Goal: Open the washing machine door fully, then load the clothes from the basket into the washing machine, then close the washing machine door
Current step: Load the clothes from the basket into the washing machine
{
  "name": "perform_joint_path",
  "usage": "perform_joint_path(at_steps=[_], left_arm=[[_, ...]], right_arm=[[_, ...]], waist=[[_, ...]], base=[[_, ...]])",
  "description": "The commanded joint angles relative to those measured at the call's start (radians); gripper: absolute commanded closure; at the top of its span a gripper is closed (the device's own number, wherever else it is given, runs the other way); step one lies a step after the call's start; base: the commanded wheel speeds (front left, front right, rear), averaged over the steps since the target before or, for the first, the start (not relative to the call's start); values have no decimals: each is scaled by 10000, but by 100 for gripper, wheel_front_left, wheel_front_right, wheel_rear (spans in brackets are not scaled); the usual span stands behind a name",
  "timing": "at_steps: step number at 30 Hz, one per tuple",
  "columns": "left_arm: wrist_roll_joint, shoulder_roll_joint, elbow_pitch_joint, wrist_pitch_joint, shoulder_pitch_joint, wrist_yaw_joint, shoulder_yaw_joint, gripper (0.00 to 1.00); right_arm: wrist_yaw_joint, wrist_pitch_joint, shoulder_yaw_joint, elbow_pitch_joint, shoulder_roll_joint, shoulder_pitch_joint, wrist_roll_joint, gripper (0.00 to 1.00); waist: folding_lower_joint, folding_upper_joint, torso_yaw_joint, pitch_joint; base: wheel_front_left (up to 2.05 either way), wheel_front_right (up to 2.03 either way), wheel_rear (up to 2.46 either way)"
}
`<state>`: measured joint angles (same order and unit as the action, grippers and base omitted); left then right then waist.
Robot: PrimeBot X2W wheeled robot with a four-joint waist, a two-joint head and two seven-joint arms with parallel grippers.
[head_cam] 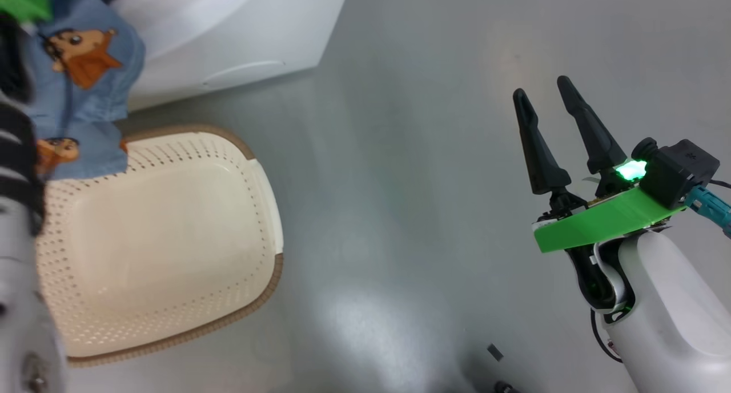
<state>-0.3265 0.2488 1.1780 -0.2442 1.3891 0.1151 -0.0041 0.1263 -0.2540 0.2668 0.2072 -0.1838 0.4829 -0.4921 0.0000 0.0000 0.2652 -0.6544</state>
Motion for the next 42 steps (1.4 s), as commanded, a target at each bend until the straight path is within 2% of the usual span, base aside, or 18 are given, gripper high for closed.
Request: perform_joint_path(at_steps=[1, 5, 25, 42], left_arm=[[-112, 250, -117, -115, -544, 67, 20, 0], [-219, 122, -255, -165, -1253, 112, 11, 0], [-80, -655, -3814, -175, -5848, 153, 116, 0], [-273, -734, -6855, -175, -9511, 154, 256, 0]], right_arm=[[44, -78, 180, -135, -183, -274, -14, 0], [44, -78, 246, -23, -296, -327, -71, 0], [44, -78, 226, 417, -658, -1109, -372, 0], [44, -78, -28, 259, -937, -1893, -428, 0]], waist=[[0, 0, -324, 569], [0, 0, -521, 1128], [0, 0, -1477, 3593], [0, 0, -1784, 5002]], base=[[0, 0, 0], [0, 0, 0], [0, 0, 0], [0, 0, 0]])
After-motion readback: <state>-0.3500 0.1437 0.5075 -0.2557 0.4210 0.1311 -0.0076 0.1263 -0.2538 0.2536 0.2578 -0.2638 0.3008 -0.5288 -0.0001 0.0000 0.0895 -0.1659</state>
